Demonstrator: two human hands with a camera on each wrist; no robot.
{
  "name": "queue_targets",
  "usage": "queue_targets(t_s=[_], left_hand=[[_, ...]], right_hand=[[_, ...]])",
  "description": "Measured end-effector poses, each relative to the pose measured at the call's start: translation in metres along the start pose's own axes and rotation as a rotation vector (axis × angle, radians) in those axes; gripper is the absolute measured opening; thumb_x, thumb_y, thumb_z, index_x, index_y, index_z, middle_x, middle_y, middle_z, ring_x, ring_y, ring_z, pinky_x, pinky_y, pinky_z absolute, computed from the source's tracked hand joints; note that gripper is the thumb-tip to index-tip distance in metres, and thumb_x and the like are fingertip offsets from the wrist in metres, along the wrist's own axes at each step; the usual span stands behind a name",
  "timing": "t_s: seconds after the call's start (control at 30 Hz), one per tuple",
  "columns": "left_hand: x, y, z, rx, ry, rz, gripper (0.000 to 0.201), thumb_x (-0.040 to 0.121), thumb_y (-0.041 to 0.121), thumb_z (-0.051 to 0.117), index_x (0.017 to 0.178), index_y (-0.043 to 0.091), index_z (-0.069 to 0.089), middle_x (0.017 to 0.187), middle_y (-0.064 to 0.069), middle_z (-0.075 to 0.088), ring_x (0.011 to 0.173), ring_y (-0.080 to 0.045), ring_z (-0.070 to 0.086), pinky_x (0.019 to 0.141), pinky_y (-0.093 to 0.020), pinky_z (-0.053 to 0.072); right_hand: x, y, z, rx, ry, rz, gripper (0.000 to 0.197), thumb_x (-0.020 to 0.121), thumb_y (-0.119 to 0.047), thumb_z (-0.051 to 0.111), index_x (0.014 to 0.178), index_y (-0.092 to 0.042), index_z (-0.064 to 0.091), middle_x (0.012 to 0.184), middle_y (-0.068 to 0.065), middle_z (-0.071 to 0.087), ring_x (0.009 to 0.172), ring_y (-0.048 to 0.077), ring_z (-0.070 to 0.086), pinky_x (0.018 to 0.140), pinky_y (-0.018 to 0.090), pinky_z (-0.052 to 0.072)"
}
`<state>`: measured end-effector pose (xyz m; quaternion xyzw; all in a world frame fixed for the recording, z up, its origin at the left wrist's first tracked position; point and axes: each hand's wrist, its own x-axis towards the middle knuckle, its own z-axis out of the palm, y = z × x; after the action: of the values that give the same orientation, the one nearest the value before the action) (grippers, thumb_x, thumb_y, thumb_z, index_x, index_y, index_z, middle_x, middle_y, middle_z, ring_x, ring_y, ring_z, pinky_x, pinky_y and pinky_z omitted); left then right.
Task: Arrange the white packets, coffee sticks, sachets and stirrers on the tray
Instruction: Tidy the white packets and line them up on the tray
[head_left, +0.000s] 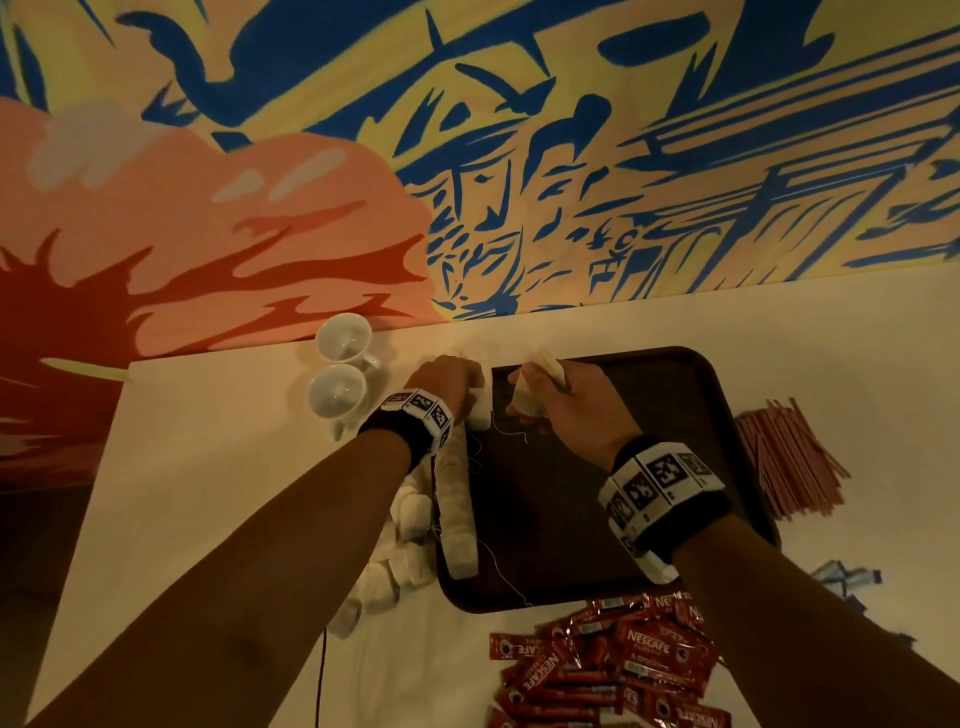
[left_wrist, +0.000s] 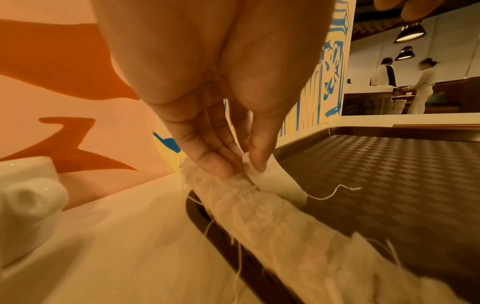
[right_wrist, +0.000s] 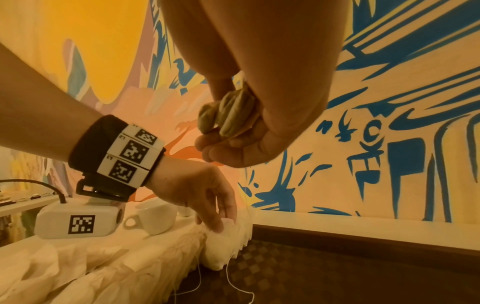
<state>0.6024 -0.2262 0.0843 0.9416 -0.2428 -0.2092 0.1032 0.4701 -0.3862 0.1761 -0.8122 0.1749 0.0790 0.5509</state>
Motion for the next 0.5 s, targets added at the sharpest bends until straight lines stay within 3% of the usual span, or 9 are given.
queue_targets(t_s=[0.1, 0.23, 0.3, 0.4, 0.5], left_hand=[[-0.004, 0.005, -0.010, 0.035, 0.016, -0.022, 0.030, 0.084, 0.021, 0.070, 0.110, 0.035, 0.065, 0.118, 0.000, 0.065, 0.109, -0.025, 0.061, 0.093, -0.036, 0.050], [-0.024, 0.017, -0.041, -0.021, 0.093, -0.058, 0.032, 0.086, 0.028, 0.070, 0.117, 0.033, 0.063, 0.121, 0.004, 0.063, 0.113, -0.020, 0.058, 0.096, -0.036, 0.046], [-0.044, 0.025, -0.059, -0.217, 0.196, -0.087, 0.025, 0.088, 0.028, 0.070, 0.113, 0.030, 0.068, 0.112, 0.008, 0.066, 0.105, -0.016, 0.061, 0.093, -0.032, 0.048], [-0.083, 0.043, -0.083, -0.562, 0.357, -0.085, 0.016, 0.087, 0.024, 0.073, 0.103, 0.026, 0.073, 0.102, 0.009, 0.070, 0.093, -0.008, 0.065, 0.086, -0.028, 0.052], [-0.118, 0.062, -0.101, -0.773, 0.398, -0.084, 0.013, 0.089, 0.022, 0.072, 0.102, 0.025, 0.074, 0.101, 0.011, 0.070, 0.092, -0.005, 0.067, 0.079, -0.029, 0.056]], right_hand=[[-0.005, -0.002, -0.007, 0.102, -0.012, 0.062, 0.033, 0.106, -0.038, 0.049, 0.112, -0.013, 0.070, 0.095, 0.009, 0.076, 0.085, 0.026, 0.076, 0.077, 0.046, 0.064], [-0.017, -0.018, -0.022, 0.383, -0.088, 0.155, 0.022, 0.106, -0.020, 0.053, 0.116, -0.007, 0.068, 0.103, 0.014, 0.074, 0.091, 0.025, 0.074, 0.073, 0.033, 0.063], [-0.026, -0.027, -0.033, 0.481, -0.131, 0.175, 0.020, 0.103, -0.010, 0.054, 0.117, -0.008, 0.068, 0.107, 0.015, 0.074, 0.095, 0.025, 0.074, 0.077, 0.032, 0.062], [-0.046, -0.035, -0.049, 0.546, -0.187, 0.135, 0.023, 0.103, -0.010, 0.055, 0.122, -0.007, 0.066, 0.113, 0.015, 0.075, 0.104, 0.027, 0.073, 0.086, 0.035, 0.061], [-0.066, -0.040, -0.064, 0.580, -0.186, 0.100, 0.025, 0.104, -0.015, 0.054, 0.126, -0.007, 0.064, 0.117, 0.014, 0.074, 0.107, 0.027, 0.073, 0.080, 0.032, 0.062]])
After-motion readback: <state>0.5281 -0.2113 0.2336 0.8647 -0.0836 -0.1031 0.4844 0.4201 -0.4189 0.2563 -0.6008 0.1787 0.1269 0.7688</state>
